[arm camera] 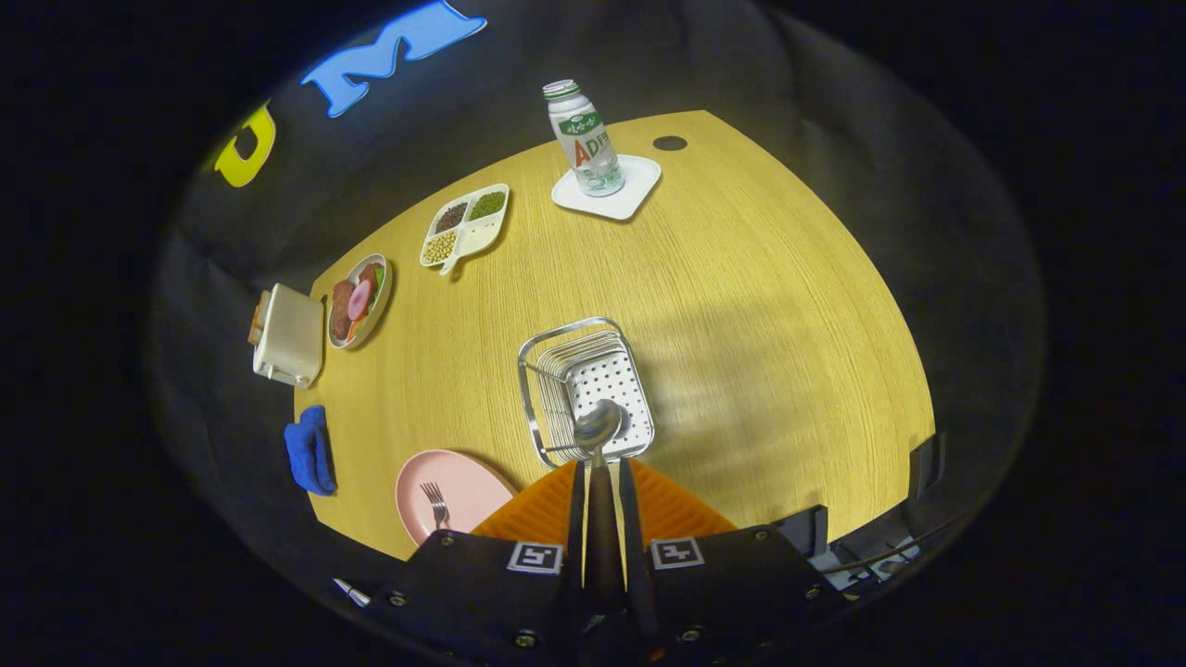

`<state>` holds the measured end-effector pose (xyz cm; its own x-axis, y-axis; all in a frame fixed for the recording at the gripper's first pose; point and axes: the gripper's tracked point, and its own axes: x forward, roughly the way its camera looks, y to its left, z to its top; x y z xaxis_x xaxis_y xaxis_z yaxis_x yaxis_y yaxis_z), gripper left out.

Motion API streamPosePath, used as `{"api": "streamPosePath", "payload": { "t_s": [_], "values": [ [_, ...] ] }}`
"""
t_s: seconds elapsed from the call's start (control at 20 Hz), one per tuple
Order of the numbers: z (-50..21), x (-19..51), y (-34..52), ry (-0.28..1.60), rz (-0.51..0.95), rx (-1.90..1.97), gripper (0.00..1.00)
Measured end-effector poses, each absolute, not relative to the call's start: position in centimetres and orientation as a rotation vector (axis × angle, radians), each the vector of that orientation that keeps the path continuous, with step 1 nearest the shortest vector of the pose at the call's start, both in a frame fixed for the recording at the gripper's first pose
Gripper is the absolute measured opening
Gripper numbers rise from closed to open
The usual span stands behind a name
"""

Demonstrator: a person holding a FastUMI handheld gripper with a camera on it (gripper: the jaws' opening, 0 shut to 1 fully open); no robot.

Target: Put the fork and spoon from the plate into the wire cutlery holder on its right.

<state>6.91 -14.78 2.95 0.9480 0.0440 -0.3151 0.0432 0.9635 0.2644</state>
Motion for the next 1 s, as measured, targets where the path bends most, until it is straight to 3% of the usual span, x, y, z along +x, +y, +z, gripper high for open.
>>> {"api": "streamPosePath", "payload": {
  "t_s": [0.55,1.0],
  "values": [
    [3.3,1.5,-12.0,0.254,0.087,0.28,0.2],
    [-3.4,2.8,-0.3,0.364,0.24,0.151,0.2]
  ]
}}
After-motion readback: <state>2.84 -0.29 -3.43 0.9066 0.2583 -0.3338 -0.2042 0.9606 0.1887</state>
